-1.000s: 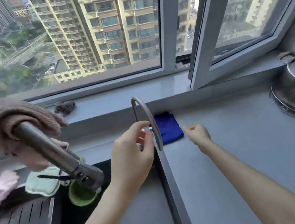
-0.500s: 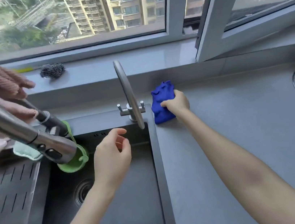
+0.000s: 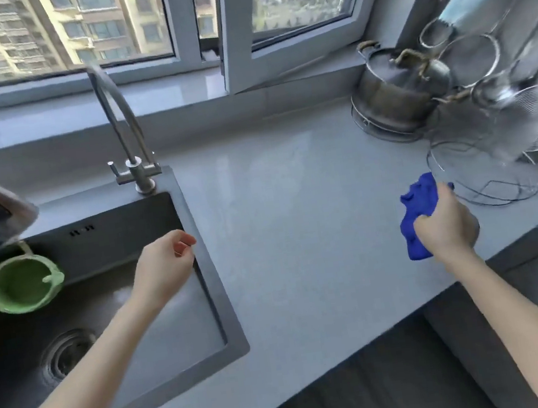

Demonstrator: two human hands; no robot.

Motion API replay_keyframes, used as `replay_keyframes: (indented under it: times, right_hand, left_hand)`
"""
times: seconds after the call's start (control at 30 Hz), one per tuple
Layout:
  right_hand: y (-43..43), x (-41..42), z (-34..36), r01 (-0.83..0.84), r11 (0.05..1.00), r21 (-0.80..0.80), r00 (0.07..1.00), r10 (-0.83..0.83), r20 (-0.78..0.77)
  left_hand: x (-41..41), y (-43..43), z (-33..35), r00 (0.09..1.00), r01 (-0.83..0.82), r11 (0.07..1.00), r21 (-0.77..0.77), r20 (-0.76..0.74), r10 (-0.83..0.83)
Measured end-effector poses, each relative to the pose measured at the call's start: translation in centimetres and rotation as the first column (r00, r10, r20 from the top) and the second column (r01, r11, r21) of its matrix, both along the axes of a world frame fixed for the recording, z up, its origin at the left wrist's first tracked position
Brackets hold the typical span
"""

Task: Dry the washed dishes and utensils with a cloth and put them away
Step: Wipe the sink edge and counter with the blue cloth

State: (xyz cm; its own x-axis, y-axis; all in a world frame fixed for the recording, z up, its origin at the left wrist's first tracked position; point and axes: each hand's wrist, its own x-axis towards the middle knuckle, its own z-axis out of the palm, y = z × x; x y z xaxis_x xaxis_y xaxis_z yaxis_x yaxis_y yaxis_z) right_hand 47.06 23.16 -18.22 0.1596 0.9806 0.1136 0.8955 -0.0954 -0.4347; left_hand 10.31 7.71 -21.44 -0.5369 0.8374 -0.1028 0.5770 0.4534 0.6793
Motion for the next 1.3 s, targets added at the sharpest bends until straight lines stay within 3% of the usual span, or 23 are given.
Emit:
replay_keyframes:
  times: [0.07,0.13,0.23,0.4,0.5,0.63,0.73,0.83,0.9,1.0,1.1,1.13,1.2,1.3]
  right_hand:
    - [-0.9,1.7,-1.1,-0.115,0.954,-0.278,0.954,0.184,0.235]
    - [-1.2,3.0,-2.6,-0.156,0.866,-0.476,0.877,0.343,0.337]
    - [-0.9,4.1,-4.8,-0.191,0.932,-0.307,0.793,0.331,0.512]
    - [-0.7,4.1,-10.7,-0.239,0.835,-0.496,0.775,0.472,0.420]
    - [-0.6,6.2,-13.2,-0.253,0.899,-0.358,0.818,0.396,0.417]
    - [4.7,7.1,-13.8,0.042,0.948,-0.315,0.922,0.085,0.378]
    - [8.8,2.3,-13.4,0.089,0.943,-0.322,0.934,0.033,0.354]
    - [8.0,-5.4,-14.3,-0.161,0.959,-0.235,0.906,0.238,0.349]
    - [4.8,-10.3,-15.0,-0.363,0.913,-0.183,0.849,0.406,0.339]
    - [1.0,-14.3,-15.0,-0.627,0.765,-0.148,0.706,0.638,0.307]
    - [2.9,-13.1,-13.9,-0.830,0.544,-0.123,0.494,0.820,0.289]
    - [4.3,-11.8,-13.6,-0.857,0.507,-0.093,0.465,0.838,0.286]
    - [7.5,-8.1,-13.2,-0.801,0.595,-0.068,0.555,0.780,0.289]
    - [11.2,-1.4,-13.2,-0.491,0.869,-0.066,0.833,0.490,0.257]
  left_hand:
    - [0.9,-0.5,-0.9,1.000,0.004,1.000,-0.009,0.022,-0.004]
    - [2.0,-0.8,-1.5,0.999,0.018,1.000,-0.009,0.039,-0.018]
    - [3.0,-1.5,-2.5,0.999,0.018,1.000,0.006,0.048,-0.019]
    - [3.2,-2.6,-3.9,0.999,-0.012,0.999,0.032,0.045,0.010]
    - [3.2,-2.3,-4.5,0.999,-0.030,0.999,0.031,0.039,0.029]
    - [3.0,0.0,-5.2,0.999,-0.047,0.998,0.046,0.009,0.047]
    - [2.5,2.7,-5.6,0.995,-0.093,0.993,0.069,-0.026,0.095]
    - [1.6,5.3,-5.6,0.986,-0.156,0.983,0.095,-0.043,0.160]
    - [1.3,6.9,-5.5,0.983,-0.174,0.981,0.091,-0.035,0.178]
    - [0.9,9.3,-5.1,0.979,-0.200,0.976,0.079,-0.032,0.203]
    - [0.4,11.6,-4.7,0.971,-0.230,0.970,0.076,-0.050,0.234]
    - [0.2,12.3,-4.6,0.969,-0.235,0.970,0.068,-0.058,0.239]
    - [0.0,13.4,-4.5,0.970,-0.226,0.973,0.049,-0.076,0.229]
    - [-0.2,14.3,-4.6,0.973,-0.203,0.979,0.032,-0.108,0.205]
